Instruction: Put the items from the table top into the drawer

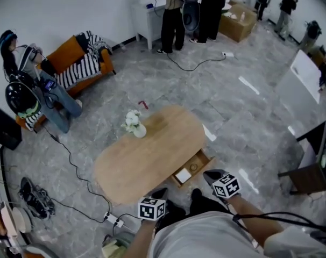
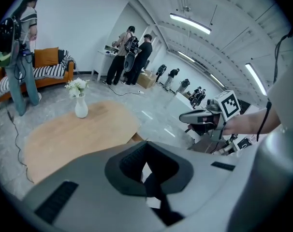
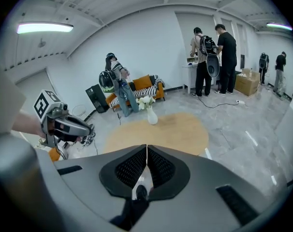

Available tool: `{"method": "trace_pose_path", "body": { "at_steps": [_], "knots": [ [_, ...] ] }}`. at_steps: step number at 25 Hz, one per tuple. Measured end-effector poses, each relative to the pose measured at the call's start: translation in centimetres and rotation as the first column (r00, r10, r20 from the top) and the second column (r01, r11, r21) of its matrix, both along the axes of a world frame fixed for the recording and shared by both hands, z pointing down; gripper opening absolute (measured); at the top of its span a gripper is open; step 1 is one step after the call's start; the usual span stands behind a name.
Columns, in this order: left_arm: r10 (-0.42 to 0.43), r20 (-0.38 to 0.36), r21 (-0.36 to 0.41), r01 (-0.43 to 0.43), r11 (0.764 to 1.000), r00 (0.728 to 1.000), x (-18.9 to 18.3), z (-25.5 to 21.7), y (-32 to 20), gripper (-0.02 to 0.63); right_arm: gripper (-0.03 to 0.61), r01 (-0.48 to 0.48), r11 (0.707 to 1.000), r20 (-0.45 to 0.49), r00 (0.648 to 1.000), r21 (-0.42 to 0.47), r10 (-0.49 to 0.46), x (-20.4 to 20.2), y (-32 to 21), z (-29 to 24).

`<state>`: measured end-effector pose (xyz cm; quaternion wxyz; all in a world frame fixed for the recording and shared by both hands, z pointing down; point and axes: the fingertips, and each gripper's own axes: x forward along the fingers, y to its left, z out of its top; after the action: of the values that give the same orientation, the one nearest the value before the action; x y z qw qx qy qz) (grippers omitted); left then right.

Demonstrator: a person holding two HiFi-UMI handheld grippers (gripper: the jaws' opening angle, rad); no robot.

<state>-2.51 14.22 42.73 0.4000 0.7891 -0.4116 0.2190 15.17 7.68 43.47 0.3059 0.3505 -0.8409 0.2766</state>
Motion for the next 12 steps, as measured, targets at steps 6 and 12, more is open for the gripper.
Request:
{"method": "trace_pose_path", "body": {
  "at_steps": [6,12],
  "knots": [
    [-0.079,-0.015,0.084,0.08,0.993,0.997,1.5,-2.8,-0.7,0.002,0.035,0.011,0.999,0.045,0.999,0.045,-0.014,2.7,0.6,-2.6],
    [-0.166,-0.016,0.156,0.166,0.974,0.986,3.2,-5.3,0.1,0.001,0.035,0.046,0.996,0.065,0.997,0.072,-0.051,5.7,2.0,-4.3]
  ]
}}
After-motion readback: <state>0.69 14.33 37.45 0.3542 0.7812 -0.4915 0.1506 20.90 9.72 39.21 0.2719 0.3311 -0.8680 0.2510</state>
